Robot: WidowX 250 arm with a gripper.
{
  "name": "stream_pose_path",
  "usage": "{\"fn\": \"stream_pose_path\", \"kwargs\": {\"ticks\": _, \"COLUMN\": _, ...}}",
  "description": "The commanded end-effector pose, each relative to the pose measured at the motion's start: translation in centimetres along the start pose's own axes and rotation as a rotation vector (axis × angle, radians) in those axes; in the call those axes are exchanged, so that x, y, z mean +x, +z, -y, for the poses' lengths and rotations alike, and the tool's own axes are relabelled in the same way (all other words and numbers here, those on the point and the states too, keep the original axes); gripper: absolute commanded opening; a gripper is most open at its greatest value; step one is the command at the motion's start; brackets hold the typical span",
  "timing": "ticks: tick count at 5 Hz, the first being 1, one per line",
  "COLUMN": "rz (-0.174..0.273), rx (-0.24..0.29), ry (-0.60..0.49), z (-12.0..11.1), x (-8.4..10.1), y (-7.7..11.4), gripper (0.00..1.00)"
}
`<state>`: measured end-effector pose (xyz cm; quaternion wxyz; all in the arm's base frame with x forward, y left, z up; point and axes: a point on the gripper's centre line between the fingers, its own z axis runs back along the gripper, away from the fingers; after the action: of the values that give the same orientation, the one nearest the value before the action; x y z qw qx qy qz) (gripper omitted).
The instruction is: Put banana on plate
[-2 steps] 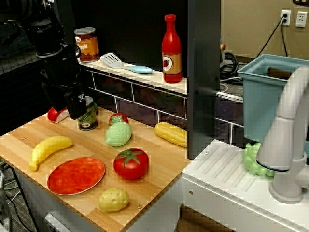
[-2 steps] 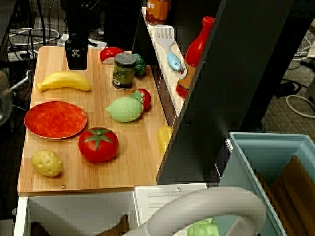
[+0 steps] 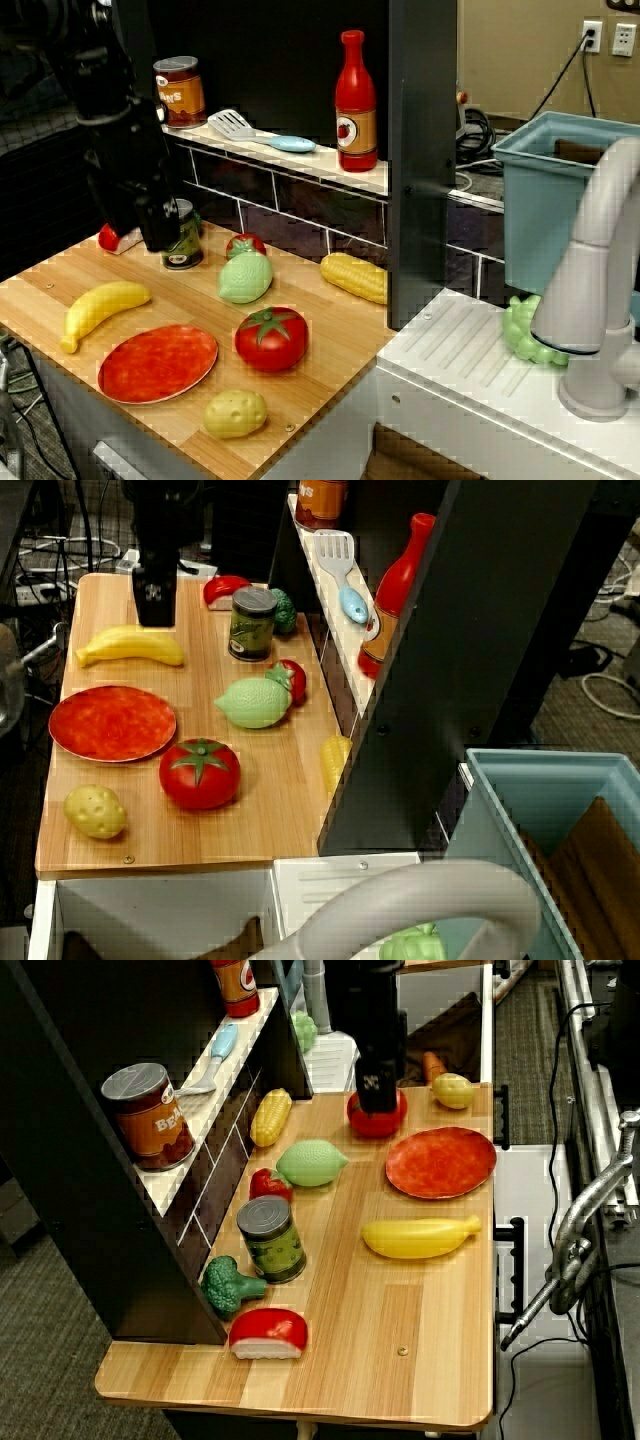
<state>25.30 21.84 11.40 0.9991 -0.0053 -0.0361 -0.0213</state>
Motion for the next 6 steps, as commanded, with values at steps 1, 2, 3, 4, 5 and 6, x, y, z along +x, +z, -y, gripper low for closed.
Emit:
{"fn": "stream_pose_path", "kwargs": {"ticks": 1, "rz": -0.034, "rx": 0.065, "ry": -0.049, "z": -2.4, "x": -0.6, "y": 0.7, "gripper": 1.0}}
{"fn": "stream_pose_path", "kwargs": {"ticks": 2, "rz": -0.017, "rx": 0.052, "ry": -0.024, "z": -4.5, "x": -1.3, "y": 0.9, "gripper": 1.0}}
{"fn": "stream_pose_path", "kwargs": {"ticks": 3, "rz": 0.015, "rx": 0.039, "ry": 0.006, "z": -6.7, "x": -1.9, "y": 0.9, "gripper": 1.0}}
{"fn": "stream_pose_path", "kwargs": {"ticks": 4, "rz": 0.019, "rx": 0.025, "ry": 0.014, "z": -8.2, "x": -2.2, "y": 0.7, "gripper": 1.0}}
{"fn": "stream_pose_path", "kwargs": {"ticks": 5, "rz": 0.042, "rx": 0.006, "ry": 0.024, "z": -8.7, "x": -2.7, "y": 0.4, "gripper": 1.0}}
{"fn": "stream_pose_path", "kwargs": {"ticks": 6, "rz": 0.046, "rx": 0.012, "ry": 0.014, "z": -8.3, "x": -2.7, "y": -0.3, "gripper": 1.0}}
